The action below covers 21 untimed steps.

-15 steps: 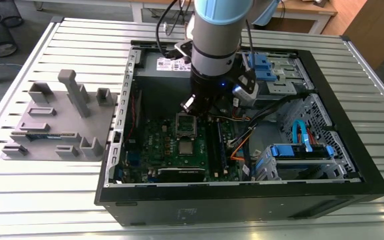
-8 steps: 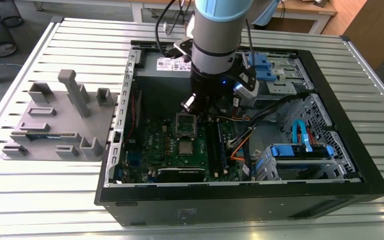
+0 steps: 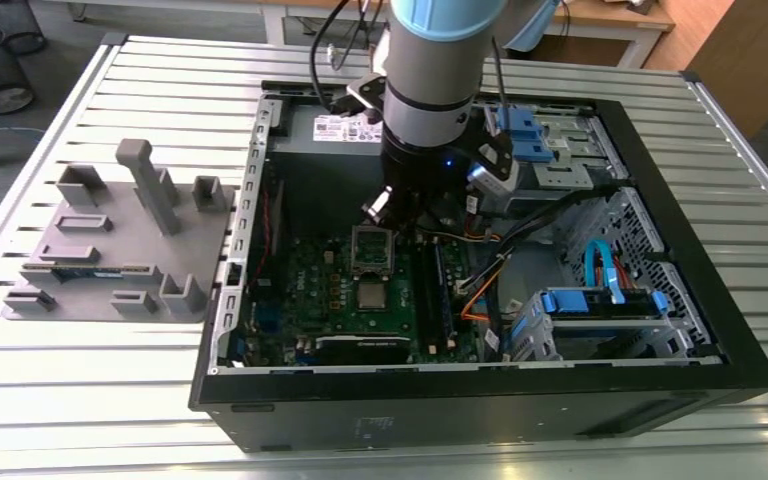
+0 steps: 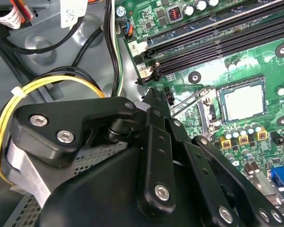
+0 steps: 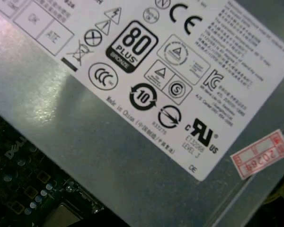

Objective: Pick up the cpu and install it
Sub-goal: 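Close the cpu cover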

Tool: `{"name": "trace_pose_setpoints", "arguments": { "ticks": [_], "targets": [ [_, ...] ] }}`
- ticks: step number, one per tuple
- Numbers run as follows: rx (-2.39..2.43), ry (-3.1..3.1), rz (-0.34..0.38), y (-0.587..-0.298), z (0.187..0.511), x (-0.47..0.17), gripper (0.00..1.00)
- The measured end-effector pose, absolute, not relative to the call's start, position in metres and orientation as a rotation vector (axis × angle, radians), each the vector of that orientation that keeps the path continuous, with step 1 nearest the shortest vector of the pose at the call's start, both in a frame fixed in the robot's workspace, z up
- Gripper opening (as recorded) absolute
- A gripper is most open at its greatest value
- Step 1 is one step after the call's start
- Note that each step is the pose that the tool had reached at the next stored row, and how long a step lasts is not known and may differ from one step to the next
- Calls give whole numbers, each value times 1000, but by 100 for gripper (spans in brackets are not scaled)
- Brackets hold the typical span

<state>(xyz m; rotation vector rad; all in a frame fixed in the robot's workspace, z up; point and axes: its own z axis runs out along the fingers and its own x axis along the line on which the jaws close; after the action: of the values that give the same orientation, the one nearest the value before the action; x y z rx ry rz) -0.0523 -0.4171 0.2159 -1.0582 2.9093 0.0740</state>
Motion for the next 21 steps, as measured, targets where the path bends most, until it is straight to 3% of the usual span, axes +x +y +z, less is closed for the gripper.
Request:
{"name": "trace_pose_setpoints", "arguments": {
  "ticks": [21],
  "targets": [
    [-1161, 2877, 54, -417, 225, -55, 11]
  ]
}}
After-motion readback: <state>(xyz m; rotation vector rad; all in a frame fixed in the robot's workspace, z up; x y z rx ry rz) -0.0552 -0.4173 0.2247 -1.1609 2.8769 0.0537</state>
